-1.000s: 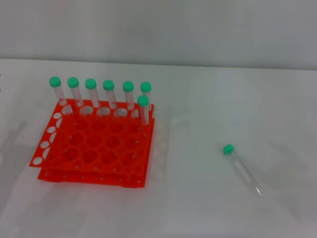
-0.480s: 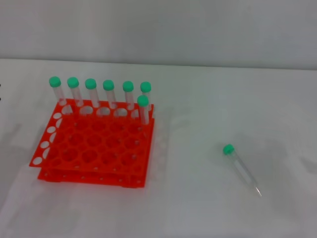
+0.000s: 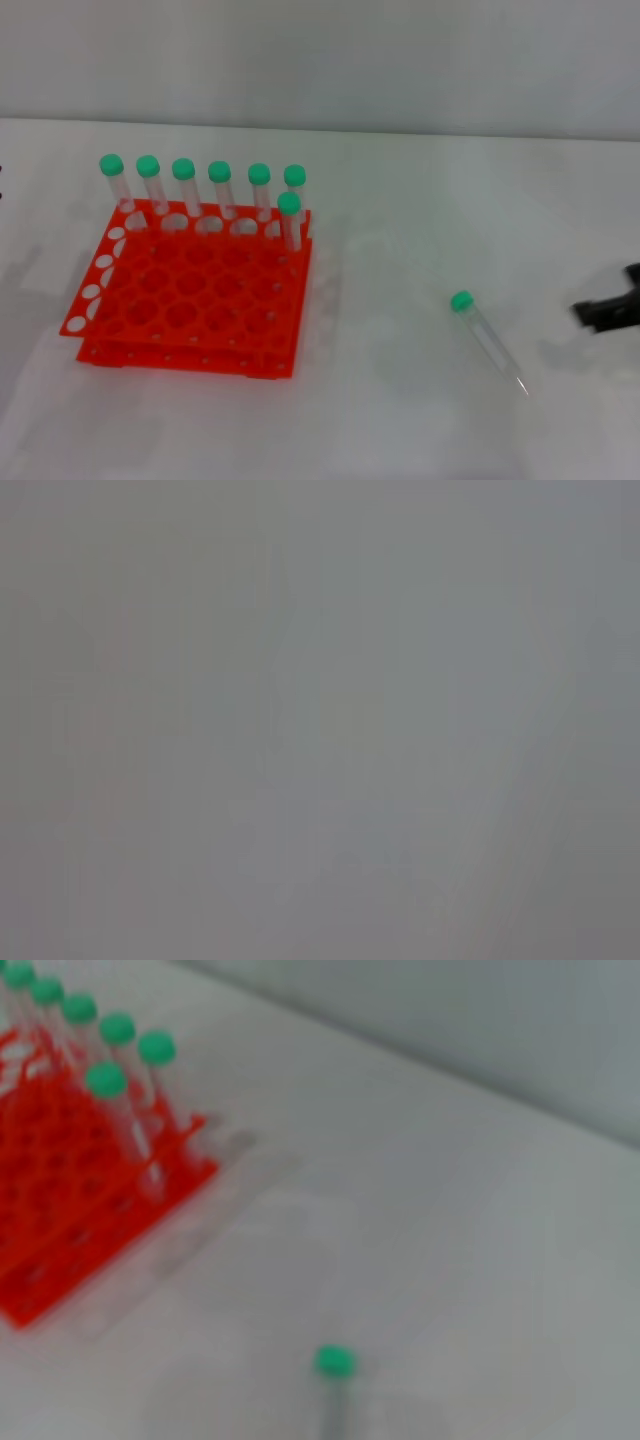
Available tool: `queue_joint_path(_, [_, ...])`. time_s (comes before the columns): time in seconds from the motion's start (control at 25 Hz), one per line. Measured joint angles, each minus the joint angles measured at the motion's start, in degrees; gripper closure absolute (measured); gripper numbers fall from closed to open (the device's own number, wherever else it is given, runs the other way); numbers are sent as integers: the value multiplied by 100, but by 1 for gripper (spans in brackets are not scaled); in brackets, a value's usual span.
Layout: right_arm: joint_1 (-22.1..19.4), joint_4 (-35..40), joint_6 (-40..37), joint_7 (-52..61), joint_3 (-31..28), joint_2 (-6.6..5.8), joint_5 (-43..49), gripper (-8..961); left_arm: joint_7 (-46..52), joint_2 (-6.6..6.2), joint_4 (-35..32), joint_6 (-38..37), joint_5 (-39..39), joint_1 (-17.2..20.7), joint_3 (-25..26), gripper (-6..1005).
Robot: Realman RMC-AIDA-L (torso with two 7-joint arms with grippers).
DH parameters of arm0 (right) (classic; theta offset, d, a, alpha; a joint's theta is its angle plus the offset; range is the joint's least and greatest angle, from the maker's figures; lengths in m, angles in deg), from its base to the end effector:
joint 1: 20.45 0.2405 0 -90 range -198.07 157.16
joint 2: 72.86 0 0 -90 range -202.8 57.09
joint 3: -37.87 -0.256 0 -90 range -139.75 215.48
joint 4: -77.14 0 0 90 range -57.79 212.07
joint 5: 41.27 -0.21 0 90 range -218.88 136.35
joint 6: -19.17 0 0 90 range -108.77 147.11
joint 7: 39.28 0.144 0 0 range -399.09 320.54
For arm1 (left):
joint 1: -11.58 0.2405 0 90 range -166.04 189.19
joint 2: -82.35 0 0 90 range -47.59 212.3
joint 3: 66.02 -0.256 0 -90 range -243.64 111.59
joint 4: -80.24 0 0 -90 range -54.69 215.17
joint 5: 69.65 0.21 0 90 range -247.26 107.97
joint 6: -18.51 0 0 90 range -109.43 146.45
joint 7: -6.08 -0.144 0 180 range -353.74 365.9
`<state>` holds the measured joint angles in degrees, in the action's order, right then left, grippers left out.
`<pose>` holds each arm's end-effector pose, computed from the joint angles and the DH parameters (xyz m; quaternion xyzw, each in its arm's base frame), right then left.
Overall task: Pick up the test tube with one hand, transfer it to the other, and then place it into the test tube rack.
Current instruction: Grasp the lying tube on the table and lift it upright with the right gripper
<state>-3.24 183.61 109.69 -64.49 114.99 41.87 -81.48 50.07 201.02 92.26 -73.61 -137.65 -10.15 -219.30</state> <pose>0.1738 0.3116 0.0786 -0.8941 0.3450 -0.0614 0.2788 -0.3579 0.2758 0.0610 -0.6373 -0.2600 -0.4618 0.5594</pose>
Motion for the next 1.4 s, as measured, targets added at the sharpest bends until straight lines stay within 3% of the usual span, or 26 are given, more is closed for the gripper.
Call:
queue_joint_path(0.24, [307,-562,-506,427,943,25,61,202,-3,-1,2,61,2,-16,0,291])
queue_joint_path(0.64, [1003,-1602,-944,1072,1732,80,566,211,-10,1,2,109,-7,-15,0,291])
queue_joint_path(0.96, [1529,-2240,-926,1251,2016,85,763,247,-13,-11,10,109,-1,-57,0,290])
queue_joint_path(1.4, [1737,-2774,-1080,1255,2137,85,884,383,-13,8,8,115,-2,-59,0,295])
